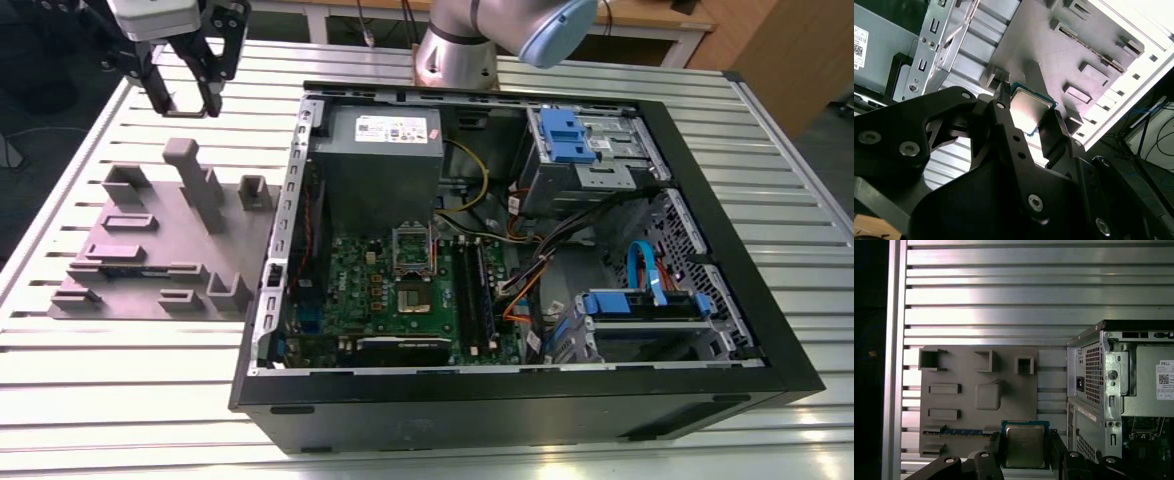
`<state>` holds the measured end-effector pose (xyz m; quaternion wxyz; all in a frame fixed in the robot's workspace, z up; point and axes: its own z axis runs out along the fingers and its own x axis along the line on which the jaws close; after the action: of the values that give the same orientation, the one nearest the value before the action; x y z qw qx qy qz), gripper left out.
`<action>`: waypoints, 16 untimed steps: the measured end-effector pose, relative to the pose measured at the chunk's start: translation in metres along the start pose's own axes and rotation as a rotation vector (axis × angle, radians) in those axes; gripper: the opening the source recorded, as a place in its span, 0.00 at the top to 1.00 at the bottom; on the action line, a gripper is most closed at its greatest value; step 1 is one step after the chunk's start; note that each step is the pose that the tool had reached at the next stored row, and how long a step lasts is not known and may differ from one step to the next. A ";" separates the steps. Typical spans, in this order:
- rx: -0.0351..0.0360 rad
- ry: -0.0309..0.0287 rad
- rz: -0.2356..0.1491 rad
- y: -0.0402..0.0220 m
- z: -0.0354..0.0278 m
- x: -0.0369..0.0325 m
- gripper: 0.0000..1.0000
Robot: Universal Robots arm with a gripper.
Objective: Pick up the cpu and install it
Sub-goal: 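Pick up the cpu and move it towards the insertion slot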
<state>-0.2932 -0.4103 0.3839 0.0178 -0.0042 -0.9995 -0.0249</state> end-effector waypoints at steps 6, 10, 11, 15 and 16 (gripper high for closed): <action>0.0000 0.0000 0.000 0.0000 0.0000 -0.0012 0.53; 0.0000 0.0000 0.000 0.0000 -0.0001 -0.0017 0.53; 0.0000 -0.0001 0.000 0.0000 0.0000 -0.0020 0.53; 0.0000 0.0000 0.000 0.0000 -0.0001 -0.0030 0.53; 0.0000 0.0000 0.000 0.0000 -0.0001 -0.0032 0.53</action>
<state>-0.2901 -0.4103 0.3839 0.0177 -0.0041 -0.9995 -0.0249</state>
